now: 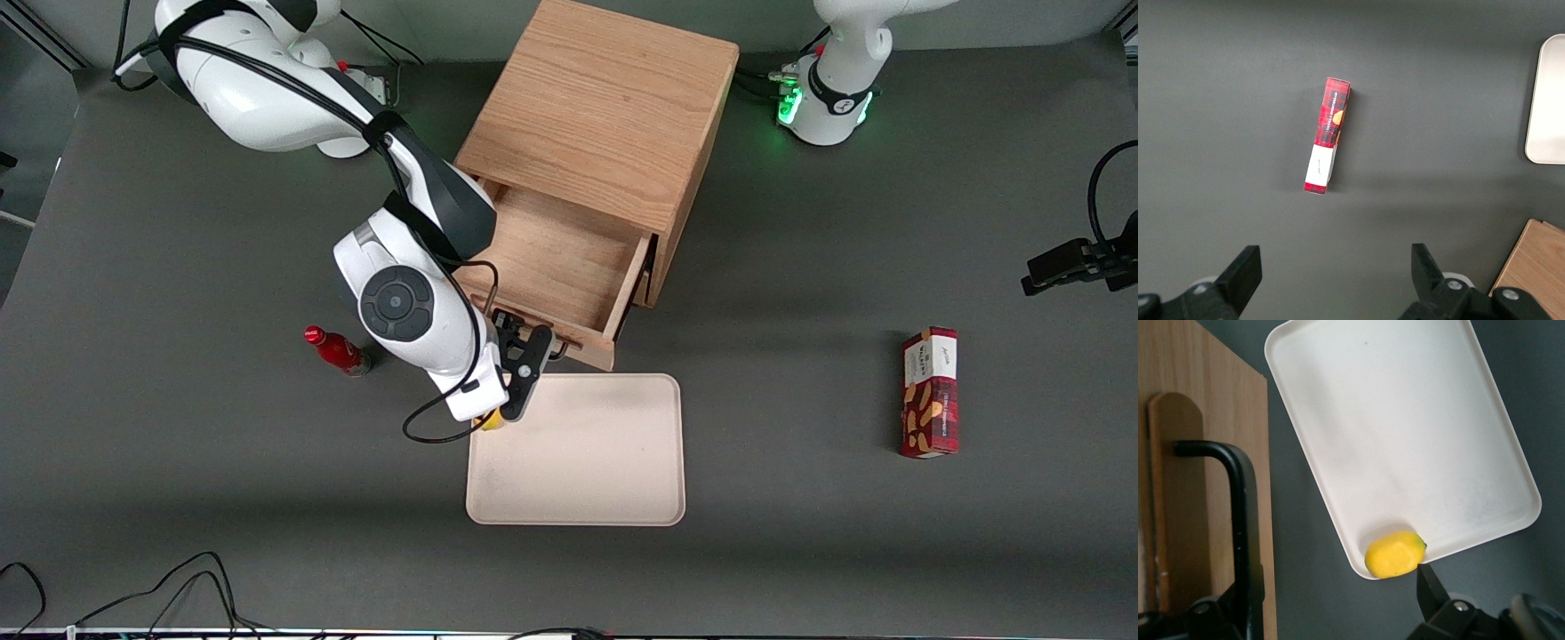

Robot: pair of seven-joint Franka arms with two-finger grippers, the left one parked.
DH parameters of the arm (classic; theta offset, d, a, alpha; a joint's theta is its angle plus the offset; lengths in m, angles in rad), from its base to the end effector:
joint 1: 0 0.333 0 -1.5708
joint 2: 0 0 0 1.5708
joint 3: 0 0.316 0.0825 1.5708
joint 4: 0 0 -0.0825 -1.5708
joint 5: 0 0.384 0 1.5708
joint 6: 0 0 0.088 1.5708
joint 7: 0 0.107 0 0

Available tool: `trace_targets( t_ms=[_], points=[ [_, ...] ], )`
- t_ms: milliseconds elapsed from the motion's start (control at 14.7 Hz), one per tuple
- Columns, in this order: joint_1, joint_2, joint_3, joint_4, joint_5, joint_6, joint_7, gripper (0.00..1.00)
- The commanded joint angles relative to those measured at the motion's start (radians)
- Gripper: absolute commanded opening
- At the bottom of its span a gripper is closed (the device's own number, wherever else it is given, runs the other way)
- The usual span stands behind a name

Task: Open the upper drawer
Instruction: 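Pull the upper drawer outward by its handle with the right gripper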

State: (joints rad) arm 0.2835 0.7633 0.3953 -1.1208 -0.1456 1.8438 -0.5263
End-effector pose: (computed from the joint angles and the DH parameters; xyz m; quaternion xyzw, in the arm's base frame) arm 0.6434 0.3885 0.3799 -0.8397 -0.5392 -0.0009 0.0646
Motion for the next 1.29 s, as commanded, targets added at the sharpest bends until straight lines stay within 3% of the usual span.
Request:
trace_targets(
  t_ms=[0,1222],
  points=[
    [-0.009,0.040,-0.007,0.024,-0.039,0.014,-0.027,1.00],
    [-0.052,0.034,-0.006,0.042,-0.031,0.008,-0.063,1.00]
  ],
)
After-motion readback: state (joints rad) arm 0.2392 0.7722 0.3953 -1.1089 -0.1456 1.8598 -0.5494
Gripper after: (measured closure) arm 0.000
